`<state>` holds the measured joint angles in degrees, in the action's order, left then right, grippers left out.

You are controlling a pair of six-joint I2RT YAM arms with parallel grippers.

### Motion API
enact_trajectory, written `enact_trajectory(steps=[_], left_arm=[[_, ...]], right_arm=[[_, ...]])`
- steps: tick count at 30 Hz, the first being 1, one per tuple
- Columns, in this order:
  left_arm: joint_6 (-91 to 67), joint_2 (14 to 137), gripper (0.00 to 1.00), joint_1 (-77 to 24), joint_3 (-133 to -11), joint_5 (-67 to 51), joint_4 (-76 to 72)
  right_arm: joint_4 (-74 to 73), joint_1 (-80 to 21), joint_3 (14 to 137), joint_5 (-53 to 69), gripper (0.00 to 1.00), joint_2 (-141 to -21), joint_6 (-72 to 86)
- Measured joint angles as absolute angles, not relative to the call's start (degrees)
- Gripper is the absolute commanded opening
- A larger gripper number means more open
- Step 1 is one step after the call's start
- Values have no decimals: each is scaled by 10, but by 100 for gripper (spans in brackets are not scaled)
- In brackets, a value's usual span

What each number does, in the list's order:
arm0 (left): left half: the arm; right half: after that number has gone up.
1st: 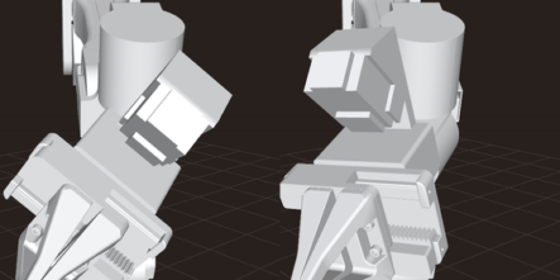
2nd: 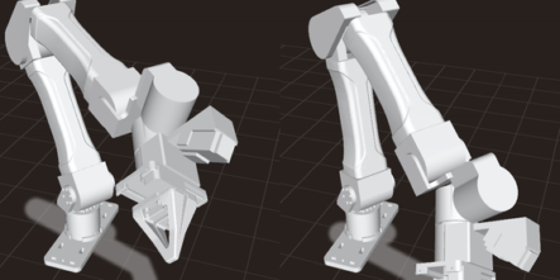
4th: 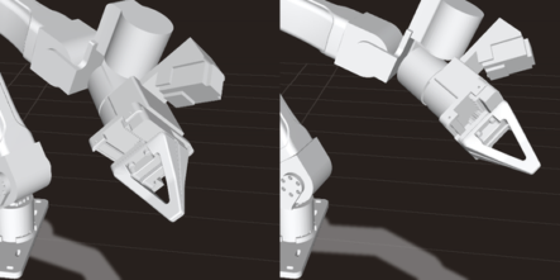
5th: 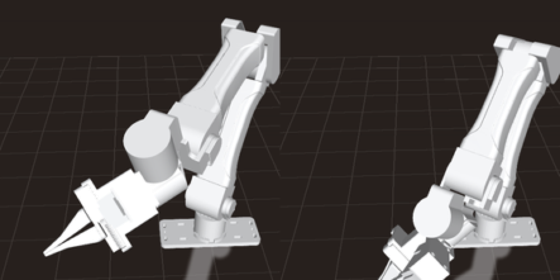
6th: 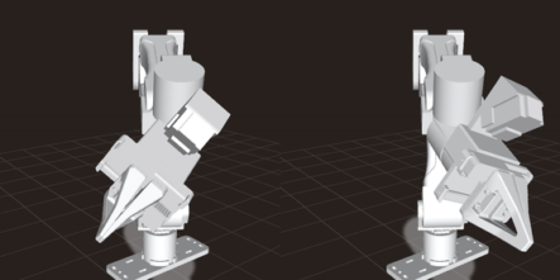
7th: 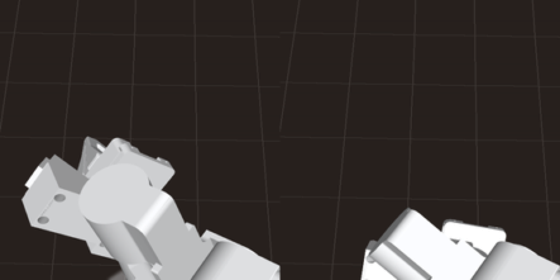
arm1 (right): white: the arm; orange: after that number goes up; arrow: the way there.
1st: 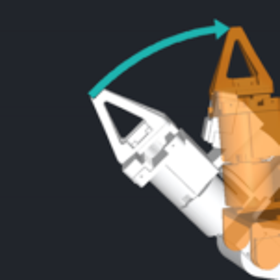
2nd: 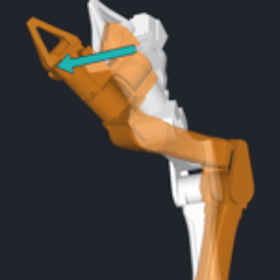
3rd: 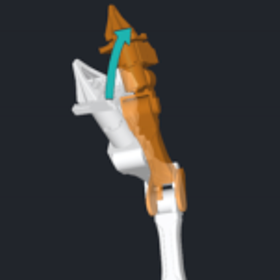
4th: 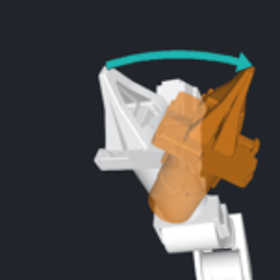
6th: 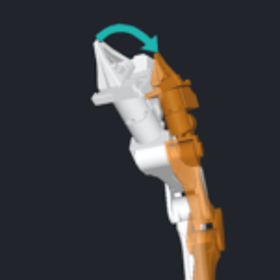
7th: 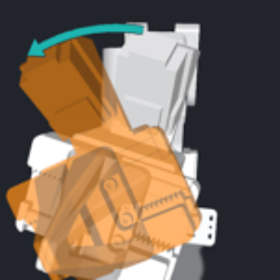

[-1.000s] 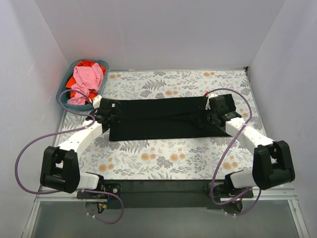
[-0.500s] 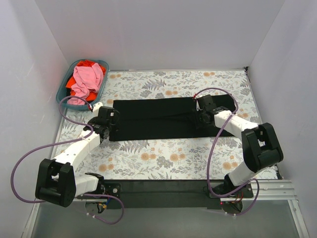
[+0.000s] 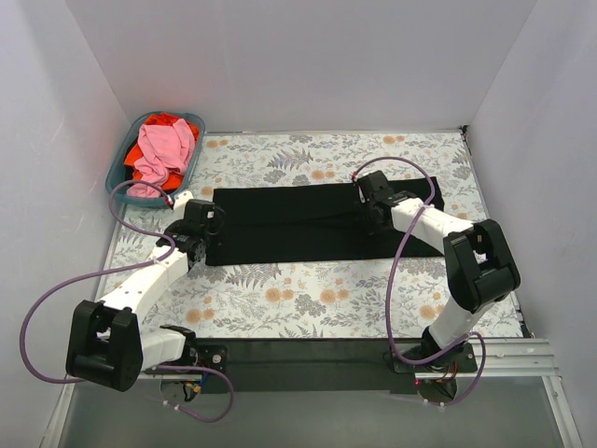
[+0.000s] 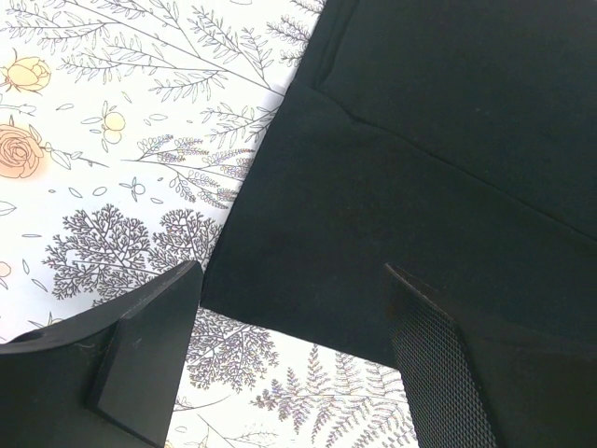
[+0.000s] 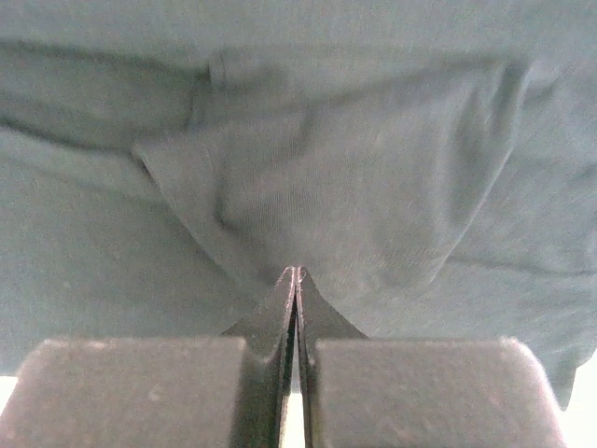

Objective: Fold and stack the t-shirts
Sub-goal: Fold the tshirt

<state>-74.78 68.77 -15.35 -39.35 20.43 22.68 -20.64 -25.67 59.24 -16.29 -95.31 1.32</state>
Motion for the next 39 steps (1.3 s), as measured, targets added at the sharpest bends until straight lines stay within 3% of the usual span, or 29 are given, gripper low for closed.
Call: enact_trajectory(steps=[10, 11, 12, 16, 24, 39], left_arm=[[-748, 686, 76, -154, -394, 206, 222], [-748, 686, 76, -154, -394, 206, 222], [-748, 686, 76, -154, -394, 206, 222], [-748, 686, 76, -154, -394, 206, 222], [-748, 686, 76, -154, -394, 206, 222], [-748, 685, 76, -154, -394, 206, 222]], right_arm=[[-221, -298, 744, -271, 1, -1040, -75], [-225, -300, 760, -277, 6, -1050, -79], [-227, -302, 771, -281, 19, -1059, -81], [-235, -304, 757, -274, 34, -1056, -83], [-267, -305, 633, -217, 40, -986, -70], [-268, -305, 620, -209, 39, -983, -64]])
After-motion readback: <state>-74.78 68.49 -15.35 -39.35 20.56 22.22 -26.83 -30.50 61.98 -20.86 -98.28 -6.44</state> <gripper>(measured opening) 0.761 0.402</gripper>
